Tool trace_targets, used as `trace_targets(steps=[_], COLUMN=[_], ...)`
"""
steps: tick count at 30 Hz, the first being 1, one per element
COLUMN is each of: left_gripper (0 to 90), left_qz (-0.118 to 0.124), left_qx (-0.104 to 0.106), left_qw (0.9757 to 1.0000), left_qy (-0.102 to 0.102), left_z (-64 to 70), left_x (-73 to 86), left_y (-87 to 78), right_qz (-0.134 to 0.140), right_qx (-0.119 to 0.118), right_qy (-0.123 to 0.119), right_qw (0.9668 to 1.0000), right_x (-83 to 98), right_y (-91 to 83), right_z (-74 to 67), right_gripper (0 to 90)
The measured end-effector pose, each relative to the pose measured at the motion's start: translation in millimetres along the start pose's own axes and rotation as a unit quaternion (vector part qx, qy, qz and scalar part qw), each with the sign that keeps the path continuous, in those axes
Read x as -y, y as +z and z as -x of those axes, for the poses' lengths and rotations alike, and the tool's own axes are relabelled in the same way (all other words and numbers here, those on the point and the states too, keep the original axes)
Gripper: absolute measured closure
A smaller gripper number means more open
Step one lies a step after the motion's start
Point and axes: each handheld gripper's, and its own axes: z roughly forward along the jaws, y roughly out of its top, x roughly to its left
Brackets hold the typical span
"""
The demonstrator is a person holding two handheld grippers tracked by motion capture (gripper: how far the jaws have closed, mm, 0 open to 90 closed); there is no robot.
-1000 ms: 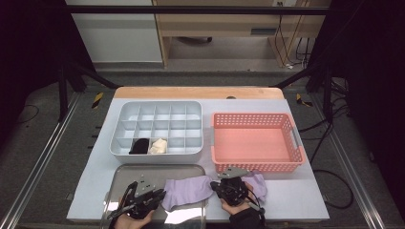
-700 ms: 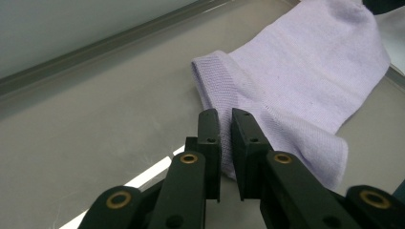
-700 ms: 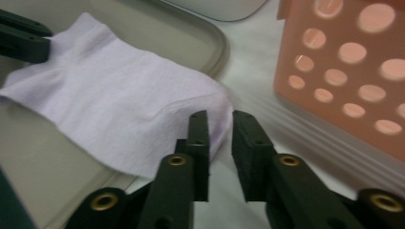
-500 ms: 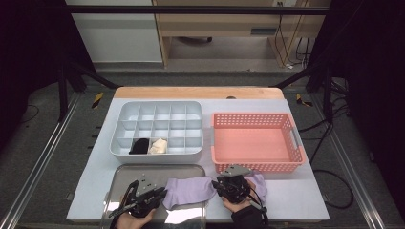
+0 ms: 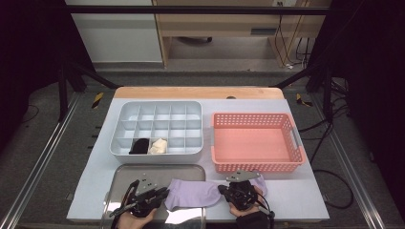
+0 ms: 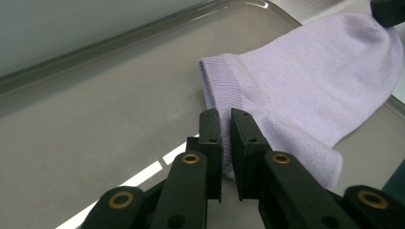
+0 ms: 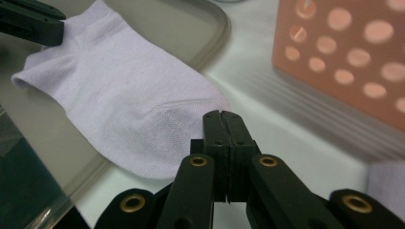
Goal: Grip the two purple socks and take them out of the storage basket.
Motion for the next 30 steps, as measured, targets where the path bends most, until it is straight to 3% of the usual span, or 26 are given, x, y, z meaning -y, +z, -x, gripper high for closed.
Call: trace_targets(steps=[6,11,12,15,19,26,30], left_gripper=[79.8,69.1,65.3,61.7,56.6,54.8,54.6], left_qz=[-0.005,0.012,0.017,0.032,0.043,0.046,0.042], left_qx=[-0.006,-0.019,-0.02,-0.021,-0.021,-0.02,-0.018], left_qw=[0.9999,0.9997,0.9996,0.9993,0.9987,0.9985,0.9987], left_qy=[0.013,0.01,0.006,-0.005,-0.015,-0.023,-0.023], left_z=[4.2,1.0,-0.4,-5.1,-10.3,-14.9,-15.9], left_x=[-1.3,-1.6,-1.8,-2.3,-2.9,-1.8,-1.3], left_y=[4.6,-2.2,-4.3,-10.8,-17.3,-19.9,-19.0], right_qz=[-0.017,0.011,0.035,0.055,0.089,0.091,0.076], right_qx=[0.0,0.005,0.013,0.023,0.053,0.078,0.111], right_qy=[0.004,0.007,0.012,0.023,0.047,0.07,0.079], right_qw=[0.9999,0.9999,0.9992,0.998,0.9935,0.9903,0.9877], right_x=[9.2,5.6,2.8,1.1,4.9,17.3,23.6], right_y=[2.0,-5.1,-17.0,-28.4,-56.5,-69.1,-68.7], right_z=[0.4,4.5,11.1,17.9,43.5,64.4,74.9], right_gripper=[89.6,80.9,78.6,76.5,75.0,75.6,76.2])
